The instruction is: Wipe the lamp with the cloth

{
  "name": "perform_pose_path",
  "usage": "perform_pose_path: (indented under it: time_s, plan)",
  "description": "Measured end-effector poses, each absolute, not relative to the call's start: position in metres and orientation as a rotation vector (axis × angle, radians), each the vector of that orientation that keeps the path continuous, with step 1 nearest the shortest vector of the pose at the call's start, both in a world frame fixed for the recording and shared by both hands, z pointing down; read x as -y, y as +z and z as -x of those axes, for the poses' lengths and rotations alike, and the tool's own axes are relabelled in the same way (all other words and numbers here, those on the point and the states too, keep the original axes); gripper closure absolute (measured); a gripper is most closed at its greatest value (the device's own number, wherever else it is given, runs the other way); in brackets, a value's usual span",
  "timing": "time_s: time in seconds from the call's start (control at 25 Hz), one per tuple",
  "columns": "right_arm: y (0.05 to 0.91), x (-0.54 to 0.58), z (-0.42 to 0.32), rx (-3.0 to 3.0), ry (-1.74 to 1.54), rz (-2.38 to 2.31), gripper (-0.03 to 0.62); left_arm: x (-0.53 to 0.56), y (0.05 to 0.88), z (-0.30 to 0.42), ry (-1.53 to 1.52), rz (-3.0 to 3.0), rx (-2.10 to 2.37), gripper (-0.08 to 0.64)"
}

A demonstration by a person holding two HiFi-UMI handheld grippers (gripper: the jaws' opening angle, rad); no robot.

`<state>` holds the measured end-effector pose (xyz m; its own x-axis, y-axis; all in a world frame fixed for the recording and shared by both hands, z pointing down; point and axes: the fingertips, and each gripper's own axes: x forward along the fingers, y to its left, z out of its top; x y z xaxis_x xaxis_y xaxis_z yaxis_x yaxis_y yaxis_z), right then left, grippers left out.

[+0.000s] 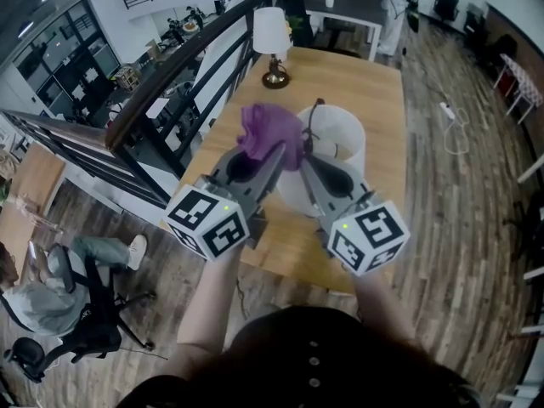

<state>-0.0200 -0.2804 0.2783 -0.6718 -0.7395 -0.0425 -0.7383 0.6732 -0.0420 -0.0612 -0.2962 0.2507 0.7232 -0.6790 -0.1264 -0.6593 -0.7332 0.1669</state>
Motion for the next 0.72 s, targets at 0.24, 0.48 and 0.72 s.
perform_pose_path:
  time_s: [0.24, 0.48, 0.72]
  plan:
    - [0.291, 0.278, 0.026, -2.842, -0.085, 1.235, 0.580, 0.296, 0.260, 0.065, -0.244, -2.802, 1.126, 0.482]
    - [0.299, 0.274, 0.028, -2.846, -0.131, 1.230, 0.580, 0.292, 0.267, 0.069, -0.214, -2.782, 1.158, 0.482]
    - [0.309, 0.270, 0.030, -2.854, -0.175, 1.227, 0.580, 0.291, 0.280, 0.071, -0.185, -2.763, 1.184, 0.482]
